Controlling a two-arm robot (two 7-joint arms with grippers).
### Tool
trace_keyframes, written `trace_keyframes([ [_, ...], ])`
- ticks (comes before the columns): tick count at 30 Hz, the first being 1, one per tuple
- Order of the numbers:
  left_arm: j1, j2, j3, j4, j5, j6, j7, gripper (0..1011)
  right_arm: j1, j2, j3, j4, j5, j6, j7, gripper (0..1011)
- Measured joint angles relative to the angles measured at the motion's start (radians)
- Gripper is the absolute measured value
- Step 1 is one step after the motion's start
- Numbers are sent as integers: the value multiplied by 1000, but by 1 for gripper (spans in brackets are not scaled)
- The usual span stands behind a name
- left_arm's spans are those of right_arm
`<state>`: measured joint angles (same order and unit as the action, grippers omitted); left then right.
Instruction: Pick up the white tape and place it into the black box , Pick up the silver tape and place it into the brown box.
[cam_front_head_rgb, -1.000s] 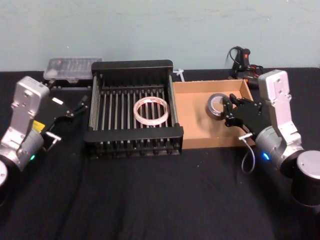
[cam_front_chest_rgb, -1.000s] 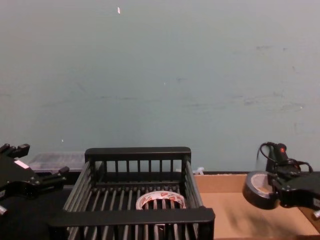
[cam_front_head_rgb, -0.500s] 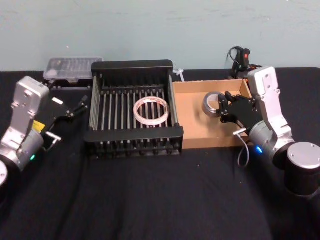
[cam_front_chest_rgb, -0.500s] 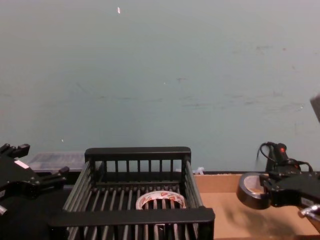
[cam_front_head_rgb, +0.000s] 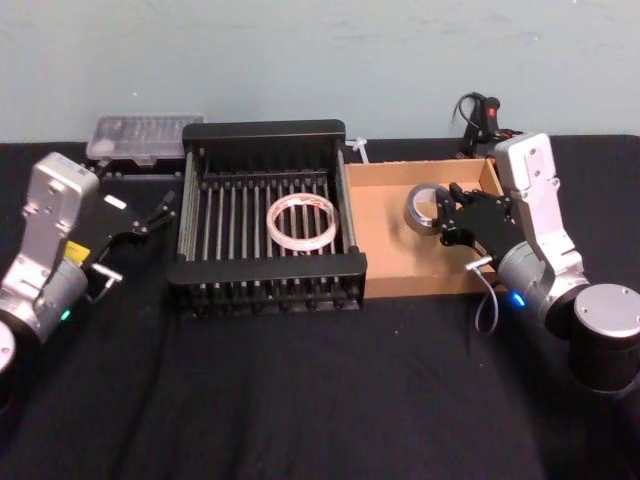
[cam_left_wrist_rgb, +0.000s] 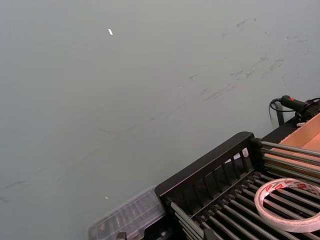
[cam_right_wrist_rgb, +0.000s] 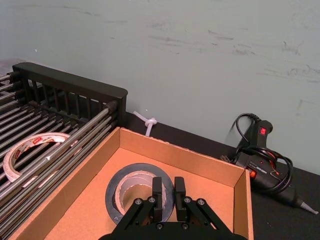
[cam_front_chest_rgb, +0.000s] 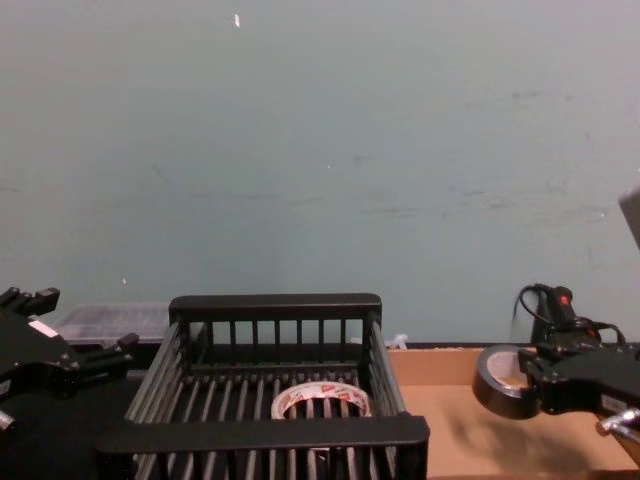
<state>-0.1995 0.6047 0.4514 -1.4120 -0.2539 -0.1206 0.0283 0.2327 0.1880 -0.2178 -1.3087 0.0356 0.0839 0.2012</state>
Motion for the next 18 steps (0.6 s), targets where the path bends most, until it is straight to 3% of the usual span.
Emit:
trace_keyframes([
  [5, 0, 0, 0, 0, 0, 0, 0, 1001, -1, 0, 1, -2, 0, 0, -1, 146],
  [11, 0, 0, 0, 0, 0, 0, 0, 1001, -1, 1, 1, -3, 1, -1, -1, 262],
  [13, 0, 0, 0, 0, 0, 0, 0, 1001, -2, 1, 1, -3, 1, -1, -1, 385],
  [18, 0, 0, 0, 0, 0, 0, 0, 1001, -2, 1, 1, -3, 1, -1, -1, 516],
])
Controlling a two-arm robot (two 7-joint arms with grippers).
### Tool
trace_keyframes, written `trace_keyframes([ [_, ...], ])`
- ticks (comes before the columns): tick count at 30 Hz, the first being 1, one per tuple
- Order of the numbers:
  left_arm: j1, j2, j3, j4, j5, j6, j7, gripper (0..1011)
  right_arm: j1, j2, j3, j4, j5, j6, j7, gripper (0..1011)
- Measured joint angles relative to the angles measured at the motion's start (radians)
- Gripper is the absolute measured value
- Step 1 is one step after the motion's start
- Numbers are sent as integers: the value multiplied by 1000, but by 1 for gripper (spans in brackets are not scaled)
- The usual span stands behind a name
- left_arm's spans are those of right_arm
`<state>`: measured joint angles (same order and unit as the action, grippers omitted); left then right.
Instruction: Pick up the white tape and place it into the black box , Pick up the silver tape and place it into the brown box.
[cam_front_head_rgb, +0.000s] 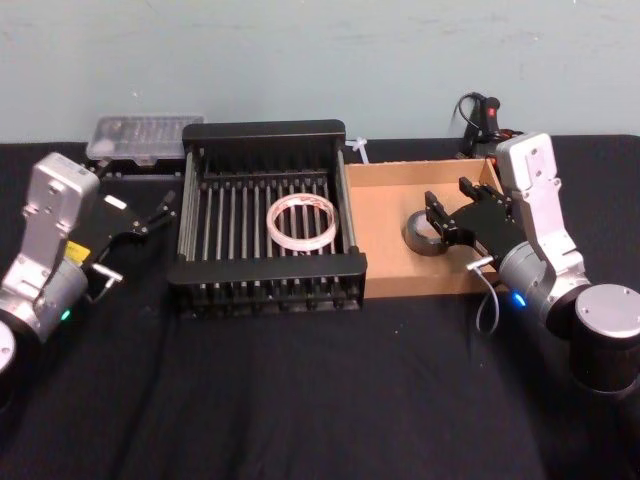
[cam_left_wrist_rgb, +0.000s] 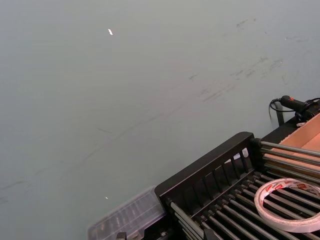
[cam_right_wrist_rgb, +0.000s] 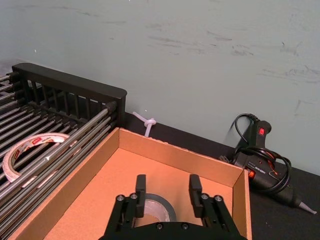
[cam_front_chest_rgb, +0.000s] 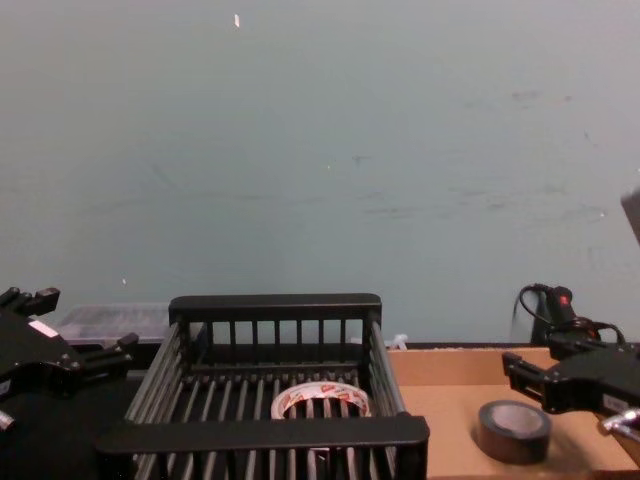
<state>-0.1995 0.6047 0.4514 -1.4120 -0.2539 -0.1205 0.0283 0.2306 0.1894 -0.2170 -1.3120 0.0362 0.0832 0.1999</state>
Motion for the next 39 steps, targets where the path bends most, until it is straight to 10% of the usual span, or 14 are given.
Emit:
trace_keyframes([
  [17, 0, 0, 0, 0, 0, 0, 0, 1001, -27, 1, 7, -44, 7, -8, 8, 1002],
  [39, 0, 0, 0, 0, 0, 0, 0, 1001, -197, -5, 25, -236, -20, -76, -57, 1000],
])
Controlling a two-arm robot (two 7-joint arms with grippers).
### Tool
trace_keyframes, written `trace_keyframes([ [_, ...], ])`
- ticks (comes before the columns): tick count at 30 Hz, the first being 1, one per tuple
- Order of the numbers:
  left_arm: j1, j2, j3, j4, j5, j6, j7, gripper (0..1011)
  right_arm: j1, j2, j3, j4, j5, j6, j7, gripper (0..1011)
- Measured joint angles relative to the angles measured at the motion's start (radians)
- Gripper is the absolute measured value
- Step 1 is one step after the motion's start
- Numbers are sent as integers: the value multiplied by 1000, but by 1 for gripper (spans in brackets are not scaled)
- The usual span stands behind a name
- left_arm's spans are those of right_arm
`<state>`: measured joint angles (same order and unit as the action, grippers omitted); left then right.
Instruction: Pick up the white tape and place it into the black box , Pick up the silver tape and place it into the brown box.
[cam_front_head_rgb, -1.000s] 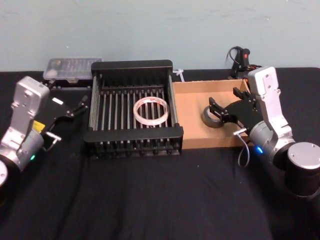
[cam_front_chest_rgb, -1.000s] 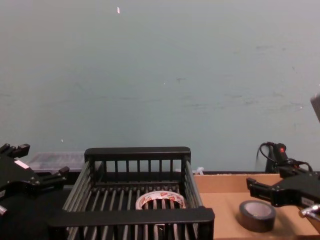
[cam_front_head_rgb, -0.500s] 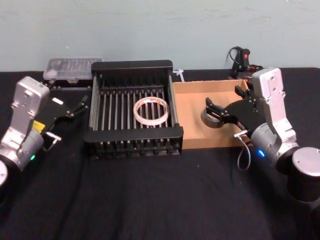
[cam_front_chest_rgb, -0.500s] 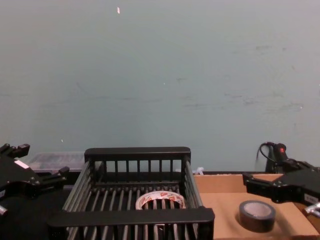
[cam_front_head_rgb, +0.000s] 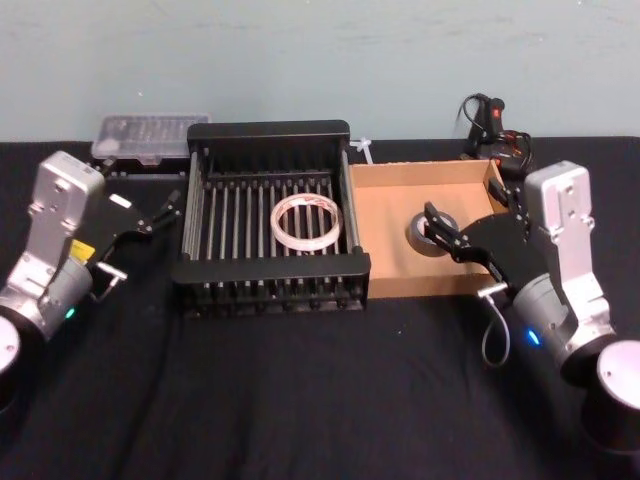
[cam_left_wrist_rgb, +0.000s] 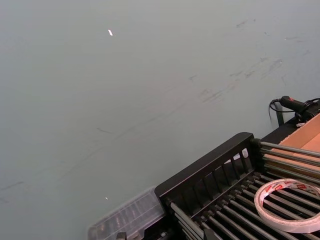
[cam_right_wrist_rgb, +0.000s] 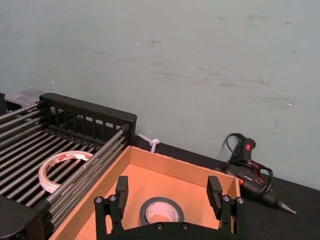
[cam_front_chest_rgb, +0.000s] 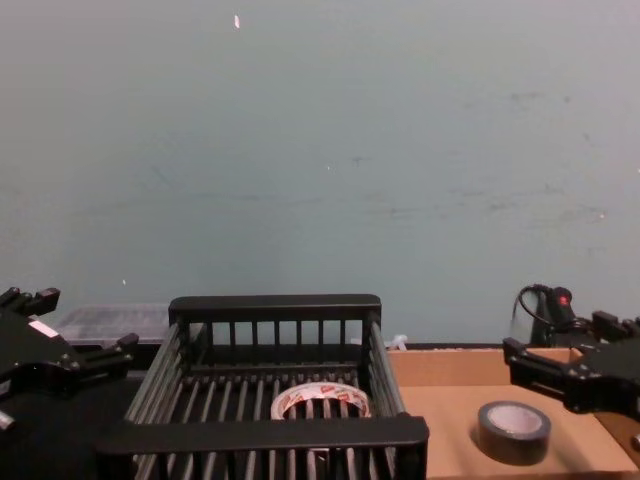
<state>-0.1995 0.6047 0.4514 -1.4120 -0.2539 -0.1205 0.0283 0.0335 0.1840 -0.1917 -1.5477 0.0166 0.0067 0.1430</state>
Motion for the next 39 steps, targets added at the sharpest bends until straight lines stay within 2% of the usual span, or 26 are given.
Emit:
trace_keyframes([
  [7, 0, 0, 0, 0, 0, 0, 0, 1001, -43, -20, 13, -26, -30, -21, -31, 1000],
  [17, 0, 0, 0, 0, 0, 0, 0, 1001, -76, -37, 32, -45, -42, -34, -35, 1000],
  [39, 0, 0, 0, 0, 0, 0, 0, 1001, -86, -41, 43, -50, -40, -35, -20, 1000],
])
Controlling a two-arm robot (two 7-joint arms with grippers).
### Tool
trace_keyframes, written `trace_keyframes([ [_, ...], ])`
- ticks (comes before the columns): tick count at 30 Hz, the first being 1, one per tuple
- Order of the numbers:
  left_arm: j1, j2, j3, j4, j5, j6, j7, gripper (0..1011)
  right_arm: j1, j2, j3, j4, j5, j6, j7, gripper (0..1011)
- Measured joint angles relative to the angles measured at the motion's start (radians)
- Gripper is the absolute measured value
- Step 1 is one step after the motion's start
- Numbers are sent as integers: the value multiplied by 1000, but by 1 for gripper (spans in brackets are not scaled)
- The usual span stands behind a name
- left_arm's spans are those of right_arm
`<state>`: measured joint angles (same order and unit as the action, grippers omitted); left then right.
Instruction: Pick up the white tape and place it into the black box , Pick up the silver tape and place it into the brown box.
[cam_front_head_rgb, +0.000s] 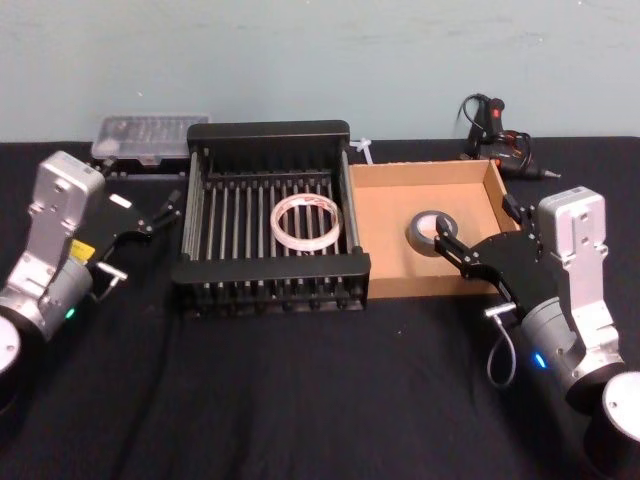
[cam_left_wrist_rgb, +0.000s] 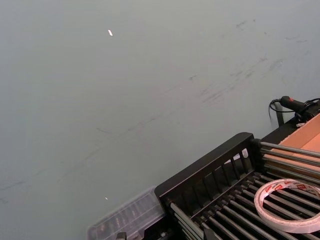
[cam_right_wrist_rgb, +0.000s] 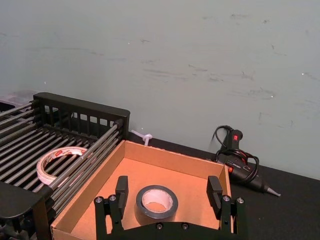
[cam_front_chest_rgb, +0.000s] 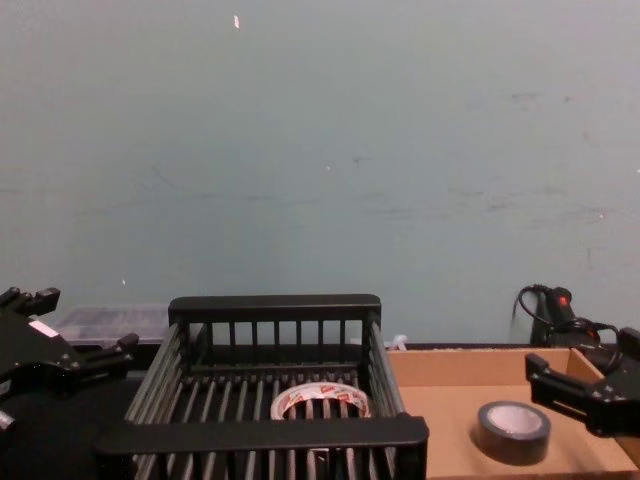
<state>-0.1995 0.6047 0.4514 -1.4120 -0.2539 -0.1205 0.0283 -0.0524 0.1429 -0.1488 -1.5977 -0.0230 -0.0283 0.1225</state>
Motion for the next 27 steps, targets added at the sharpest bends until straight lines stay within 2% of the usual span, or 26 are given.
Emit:
trace_keyframes([
  [27, 0, 0, 0, 0, 0, 0, 0, 1001, 1, 0, -2, 1, 0, 2, -3, 1000],
])
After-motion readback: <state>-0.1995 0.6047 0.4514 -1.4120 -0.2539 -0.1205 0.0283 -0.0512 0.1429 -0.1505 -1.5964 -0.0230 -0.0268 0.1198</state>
